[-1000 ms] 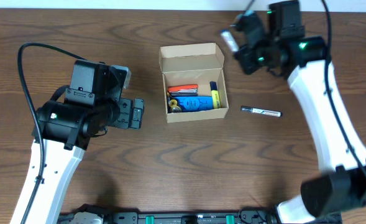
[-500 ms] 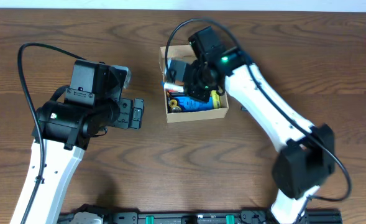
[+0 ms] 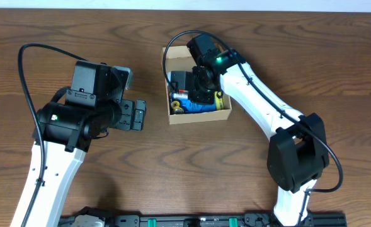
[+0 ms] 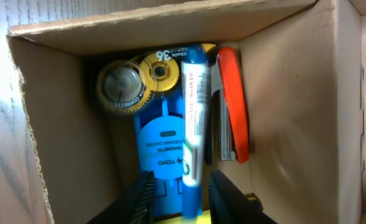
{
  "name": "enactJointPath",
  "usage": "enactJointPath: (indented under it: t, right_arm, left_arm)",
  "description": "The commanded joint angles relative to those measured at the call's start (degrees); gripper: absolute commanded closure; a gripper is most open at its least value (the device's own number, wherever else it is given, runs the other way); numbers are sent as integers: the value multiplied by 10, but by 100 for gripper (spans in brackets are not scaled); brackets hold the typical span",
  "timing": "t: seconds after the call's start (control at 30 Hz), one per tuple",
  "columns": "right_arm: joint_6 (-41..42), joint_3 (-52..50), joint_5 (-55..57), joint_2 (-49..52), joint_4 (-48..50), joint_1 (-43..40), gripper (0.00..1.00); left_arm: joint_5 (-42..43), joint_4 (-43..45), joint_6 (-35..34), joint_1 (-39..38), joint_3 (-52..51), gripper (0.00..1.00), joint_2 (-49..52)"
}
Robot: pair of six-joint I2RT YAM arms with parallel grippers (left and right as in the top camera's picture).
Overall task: Pack container
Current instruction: 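Lower the blue-capped marker into the box and release it, then grasp the black-capped white marker with the right gripper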
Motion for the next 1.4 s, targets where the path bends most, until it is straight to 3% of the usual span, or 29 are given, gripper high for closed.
enactJointPath:
  t: [0.0,0.27,0.53,0.6,0.63,0.67,1.0,1.37]
  right_arm:
    - [-12,-2,17,7,0,2,65]
    - [63,4,91,-67,-8,1,70]
    - [136,3,98,-180,-101,-84,62]
    - [137,3,63,-188,-145,-128,47]
    - [138,3,46,-188,-165,-149,21]
    - [137,2,28,-188,-186,-175,1]
    - [159,-80,-78,-188,-165,-344,1]
    - [109,-119,-71,-179,-98,-360,3]
  left_arm:
    - [-3,0,-3,2,4,5,-2]
    - [-3,0,-3,2,4,4,-2]
    - [-3,0,-3,2,4,5,-2]
    - [-3,0,-3,2,4,5,-2]
    - [-3,0,-3,2,4,5,-2]
    - [-3,0,-3,2,4,5,-2]
    - [-3,0,-3,2,4,5,-2]
    - [-3,0,-3,2,4,5,-2]
